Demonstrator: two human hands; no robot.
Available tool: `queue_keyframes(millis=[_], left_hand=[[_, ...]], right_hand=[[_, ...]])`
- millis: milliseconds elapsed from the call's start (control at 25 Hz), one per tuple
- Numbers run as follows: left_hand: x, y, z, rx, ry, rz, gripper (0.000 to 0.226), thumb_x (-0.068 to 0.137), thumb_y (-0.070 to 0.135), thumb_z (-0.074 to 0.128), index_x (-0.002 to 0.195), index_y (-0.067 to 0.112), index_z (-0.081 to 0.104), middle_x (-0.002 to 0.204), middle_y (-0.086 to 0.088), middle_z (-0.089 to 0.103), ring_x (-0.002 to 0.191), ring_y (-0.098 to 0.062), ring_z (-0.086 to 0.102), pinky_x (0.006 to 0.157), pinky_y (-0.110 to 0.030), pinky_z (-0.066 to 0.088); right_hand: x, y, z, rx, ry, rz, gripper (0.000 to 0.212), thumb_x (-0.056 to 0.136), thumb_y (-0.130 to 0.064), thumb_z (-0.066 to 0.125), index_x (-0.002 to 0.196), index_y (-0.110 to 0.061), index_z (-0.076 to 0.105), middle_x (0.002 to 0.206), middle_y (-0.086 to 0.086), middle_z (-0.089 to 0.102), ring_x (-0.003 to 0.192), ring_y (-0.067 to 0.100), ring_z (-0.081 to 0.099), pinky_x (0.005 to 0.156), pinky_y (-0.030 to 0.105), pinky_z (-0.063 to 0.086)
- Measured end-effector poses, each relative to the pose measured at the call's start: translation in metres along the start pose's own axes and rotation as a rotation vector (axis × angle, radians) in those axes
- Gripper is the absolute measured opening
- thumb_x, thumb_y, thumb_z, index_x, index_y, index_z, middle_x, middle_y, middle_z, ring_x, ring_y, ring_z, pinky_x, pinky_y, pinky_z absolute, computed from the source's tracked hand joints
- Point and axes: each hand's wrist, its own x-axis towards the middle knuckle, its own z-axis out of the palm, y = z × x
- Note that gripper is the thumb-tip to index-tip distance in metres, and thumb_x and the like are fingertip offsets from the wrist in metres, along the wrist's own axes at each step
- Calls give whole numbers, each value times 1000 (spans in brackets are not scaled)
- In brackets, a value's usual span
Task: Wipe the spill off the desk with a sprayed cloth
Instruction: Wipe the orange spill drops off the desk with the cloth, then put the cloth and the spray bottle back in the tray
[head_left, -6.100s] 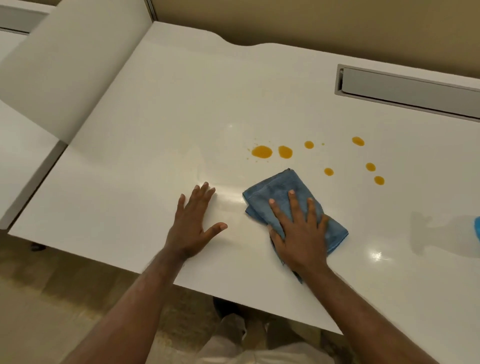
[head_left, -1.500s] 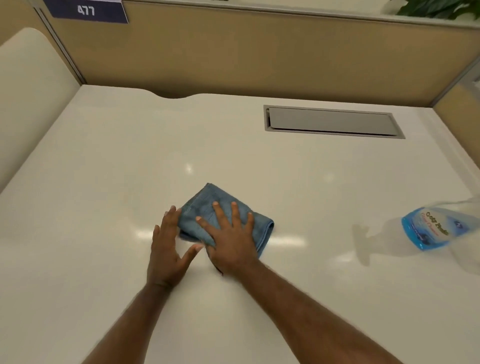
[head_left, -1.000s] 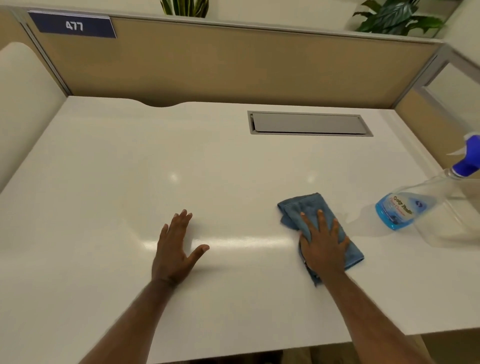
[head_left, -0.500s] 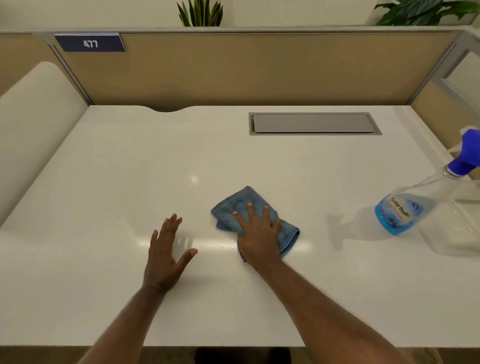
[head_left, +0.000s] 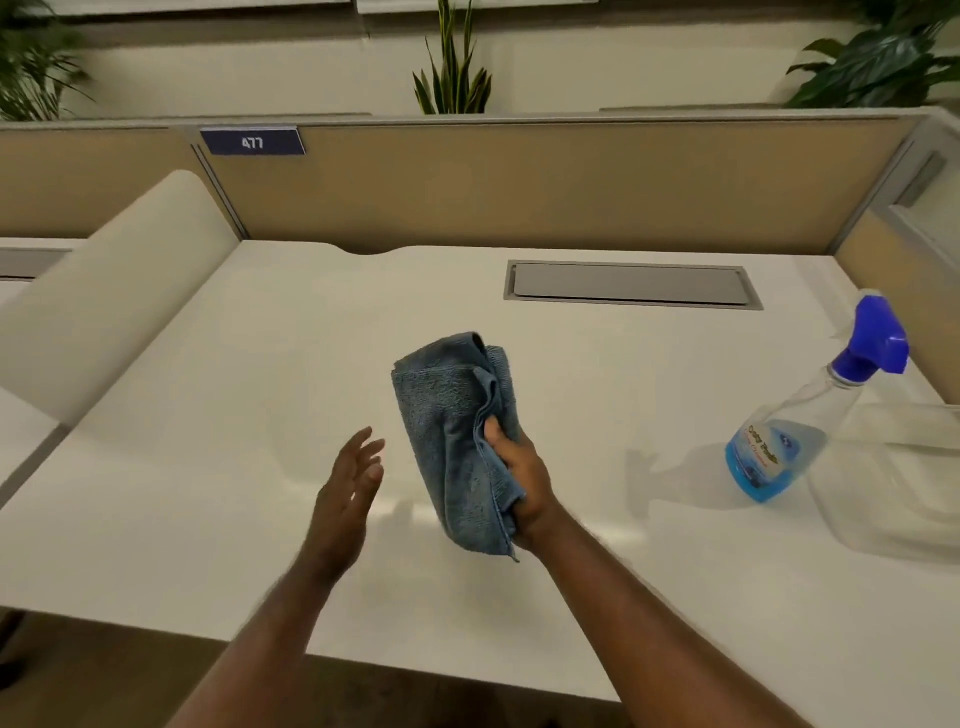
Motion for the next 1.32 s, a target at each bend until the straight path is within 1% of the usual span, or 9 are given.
queue_keyframes(millis=[200,400,560,720,840,960,1080,1160,1320], left_hand=[[6,54,33,-371,-393,-151,46,93,51,45,131,27,54,132,2,63,122,-21,58,96,-46,48],[-7,73,30,-440,-564,-153,38,92,32,60,129,23,55,130,-5,64,120,-29,59,91,-49,53],[-25,72,33,-564,-702,-158,45,92,19,60,134,30,50,132,-4,62,119,-28,60,92,-52,53],[-42,86,55,-615,-684,-106,32,92,13,52,123,17,62,124,-12,66,114,-32,61,86,-42,55],[-49,99,73,-694,-746,-80,37,94,13,37,114,0,64,136,-18,57,125,-36,53,98,-50,48],[-51,118,102,-529,-807,8,29,84,20,53,96,3,74,137,-7,58,128,-24,52,98,-46,49],[-53,132,145,-298,-770,184,17,74,5,69,87,12,78,132,3,61,126,-15,53,92,-35,53],[-58,137,180,-186,-718,287,23,75,-1,71,84,19,79,133,6,60,124,-12,54,92,-34,53],[-79,141,257,-67,-550,350,26,78,-7,70,85,17,79,132,1,58,121,-11,55,95,-42,53]], right_hand=[[-32,-26,0,137,6,39,33,94,-37,49,109,-19,72,112,14,72,101,32,69,80,44,58],[-71,-60,-27,-545,132,-18,31,96,-34,54,125,-22,54,124,9,66,105,21,68,89,44,56],[-112,-72,-42,-500,79,18,42,92,-12,61,129,-28,49,115,8,70,104,29,68,84,45,57],[-150,-71,-51,-395,134,-158,33,91,-7,57,122,-18,60,118,14,67,105,31,66,81,42,58],[-177,-83,-64,-380,222,-210,27,93,-4,48,96,-11,74,107,8,72,102,29,65,82,39,57],[-199,-104,-83,-317,279,-274,27,79,-14,48,73,-5,73,115,10,68,111,28,58,91,41,52],[-224,-124,-110,-552,269,-360,11,67,-24,73,72,-15,69,122,10,62,113,23,59,91,39,54],[-238,-136,-133,-785,294,-445,25,63,-14,83,73,-21,60,117,5,65,110,19,62,88,37,56],[-253,-155,-175,-934,437,-566,47,63,2,75,79,-31,45,102,2,67,96,17,64,76,34,58]])
